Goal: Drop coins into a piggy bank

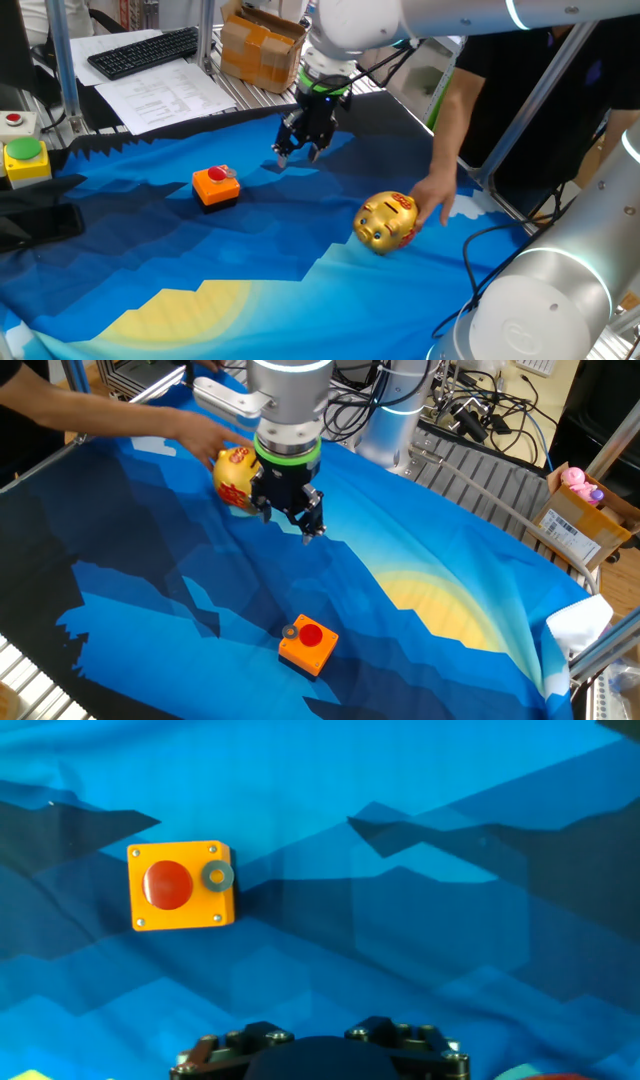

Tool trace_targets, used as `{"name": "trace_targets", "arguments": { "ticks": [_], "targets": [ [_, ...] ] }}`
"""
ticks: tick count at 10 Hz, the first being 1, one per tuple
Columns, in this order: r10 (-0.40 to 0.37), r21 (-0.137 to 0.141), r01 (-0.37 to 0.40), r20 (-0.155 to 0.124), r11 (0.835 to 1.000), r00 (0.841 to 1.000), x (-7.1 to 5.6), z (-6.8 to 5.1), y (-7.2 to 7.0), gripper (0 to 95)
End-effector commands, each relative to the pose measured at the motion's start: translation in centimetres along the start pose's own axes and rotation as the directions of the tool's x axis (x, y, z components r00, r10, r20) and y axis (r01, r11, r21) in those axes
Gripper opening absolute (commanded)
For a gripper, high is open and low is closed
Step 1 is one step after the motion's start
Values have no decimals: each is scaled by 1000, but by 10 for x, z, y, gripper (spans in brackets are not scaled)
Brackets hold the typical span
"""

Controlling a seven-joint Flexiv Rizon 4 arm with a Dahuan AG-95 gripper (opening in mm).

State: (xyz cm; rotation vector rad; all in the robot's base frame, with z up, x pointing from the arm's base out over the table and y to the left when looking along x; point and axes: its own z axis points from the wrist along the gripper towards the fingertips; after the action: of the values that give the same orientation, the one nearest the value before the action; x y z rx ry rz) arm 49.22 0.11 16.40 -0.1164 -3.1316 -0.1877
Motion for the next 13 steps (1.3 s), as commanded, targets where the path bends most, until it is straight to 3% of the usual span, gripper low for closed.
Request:
{"name": "trace_targets", "arguments": {
  "ticks": [1,9,10,13],
  "targets": [
    [61,-115,-62,-12,991,998,1,2,1,0],
    [63,-125,-64,-17,990,998,1,2,2,0],
    [81,-188,-85,-29,979,996,-4,3,3,0],
    [115,-255,-127,-61,959,992,-30,8,4,0]
  ]
}}
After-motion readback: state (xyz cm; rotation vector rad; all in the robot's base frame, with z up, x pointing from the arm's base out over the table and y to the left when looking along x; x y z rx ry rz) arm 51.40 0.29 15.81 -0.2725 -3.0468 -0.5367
